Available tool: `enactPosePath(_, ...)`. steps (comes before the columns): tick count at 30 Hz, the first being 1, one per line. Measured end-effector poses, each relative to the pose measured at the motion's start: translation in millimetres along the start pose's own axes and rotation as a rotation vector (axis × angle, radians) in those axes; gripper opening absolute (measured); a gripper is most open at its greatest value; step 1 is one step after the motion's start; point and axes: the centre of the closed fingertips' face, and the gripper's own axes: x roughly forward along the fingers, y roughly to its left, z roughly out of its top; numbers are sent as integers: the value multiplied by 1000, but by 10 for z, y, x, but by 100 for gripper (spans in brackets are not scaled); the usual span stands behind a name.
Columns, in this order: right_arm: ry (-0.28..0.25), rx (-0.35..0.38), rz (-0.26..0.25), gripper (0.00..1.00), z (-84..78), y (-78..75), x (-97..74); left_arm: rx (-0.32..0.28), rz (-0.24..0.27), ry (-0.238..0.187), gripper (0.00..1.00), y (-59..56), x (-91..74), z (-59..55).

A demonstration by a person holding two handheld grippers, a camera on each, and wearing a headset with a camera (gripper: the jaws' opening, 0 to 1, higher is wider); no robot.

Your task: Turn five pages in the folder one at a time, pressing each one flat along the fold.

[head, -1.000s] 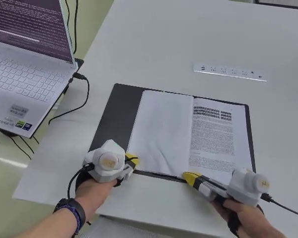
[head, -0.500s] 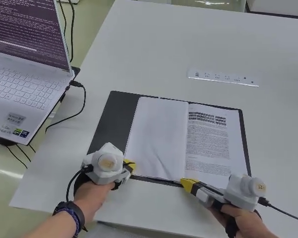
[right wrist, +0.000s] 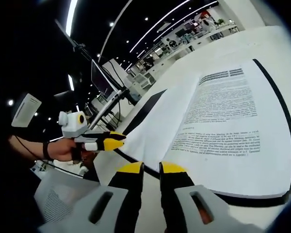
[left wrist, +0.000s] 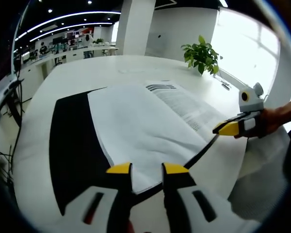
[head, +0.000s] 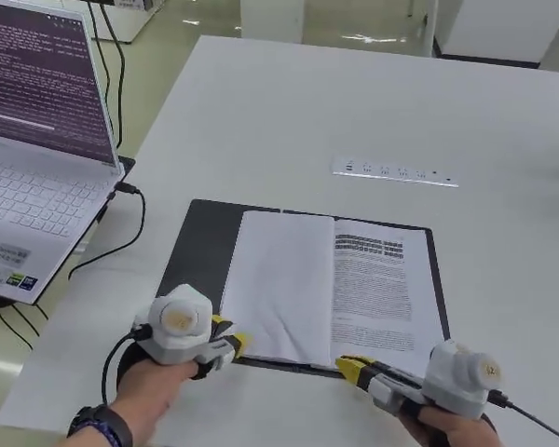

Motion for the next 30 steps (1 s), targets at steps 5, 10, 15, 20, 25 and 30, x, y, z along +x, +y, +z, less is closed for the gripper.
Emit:
enactPosePath(5, -15, -35, -26, 18, 37, -17, -149, 26, -5, 1, 26, -50, -100, 28)
enactPosePath(10, 2, -95, -63, 21, 74, -86, -268, 42, -14, -7, 30, -105, -190, 86)
enactPosePath(15, -34, -147, -91, 29, 251, -112, -417, 48, -8, -44, 33, -102, -320, 234)
enactPosePath(20, -48, -190, -137, 32, 370, -182, -562, 77, -5, -56, 37, -79, -425, 315)
enactPosePath(25, -35, -260, -177, 38, 430, -190, -715, 100, -2, -90, 41, -46, -573, 459)
enactPosePath(30, -77, -275, -199, 42, 539, -161, -856, 113, -5, -127, 45, -62, -711, 613)
